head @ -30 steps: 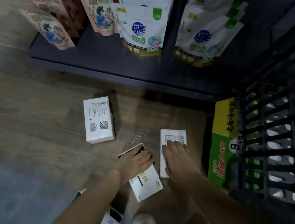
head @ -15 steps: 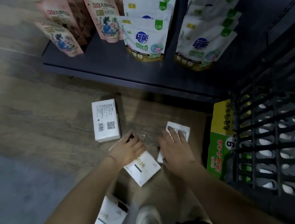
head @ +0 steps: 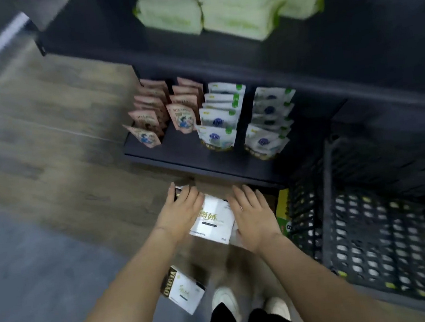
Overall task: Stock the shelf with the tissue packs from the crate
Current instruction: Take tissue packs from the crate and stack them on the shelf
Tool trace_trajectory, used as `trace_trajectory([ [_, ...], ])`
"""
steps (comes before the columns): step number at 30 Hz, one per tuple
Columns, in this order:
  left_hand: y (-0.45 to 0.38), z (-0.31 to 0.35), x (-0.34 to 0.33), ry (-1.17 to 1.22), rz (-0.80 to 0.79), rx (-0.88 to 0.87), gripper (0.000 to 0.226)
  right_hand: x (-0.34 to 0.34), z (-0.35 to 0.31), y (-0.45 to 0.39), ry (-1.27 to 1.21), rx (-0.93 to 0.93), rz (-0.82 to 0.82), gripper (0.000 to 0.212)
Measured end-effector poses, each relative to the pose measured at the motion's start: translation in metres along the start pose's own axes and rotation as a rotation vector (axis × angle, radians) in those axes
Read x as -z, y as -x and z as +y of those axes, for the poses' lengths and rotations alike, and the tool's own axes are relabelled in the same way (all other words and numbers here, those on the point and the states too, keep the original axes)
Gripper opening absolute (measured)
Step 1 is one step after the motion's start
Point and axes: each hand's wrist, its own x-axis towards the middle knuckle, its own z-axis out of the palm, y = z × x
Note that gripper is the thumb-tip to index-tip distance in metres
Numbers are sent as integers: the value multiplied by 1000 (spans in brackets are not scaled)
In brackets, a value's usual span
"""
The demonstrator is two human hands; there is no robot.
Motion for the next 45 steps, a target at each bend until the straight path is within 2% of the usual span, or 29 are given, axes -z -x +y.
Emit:
trace_trajectory([
  [7, -2, -59, 185, 55, 15, 29, 98, 178, 18, 31, -54, -126, 136, 95],
  [10, -12, -76, 257, 55, 23, -10, 107, 237, 37, 54, -68, -171, 201, 92],
  [14, -31, -83, 340, 75, 142, -70, 105, 300, 70, 83, -37, -288, 324, 92],
  [17, -51, -78, 392, 95, 222, -128, 113, 335, 94, 100, -2, -323, 396, 92],
  [27, -103, -11, 492, 36, 441, -254, 114, 379, 183, 162, 73, -425, 548, 94],
  [33, -137, 67, 536, 3, 472, -269, 117, 394, 260, 216, 99, -456, 611, 92],
  [40, -171, 167, 603, -24, 546, -237, 109, 420, 367, 285, 161, -474, 639, 85],
  [45, -192, 215, 645, -31, 616, -238, 109, 436, 420, 320, 152, -467, 666, 89],
])
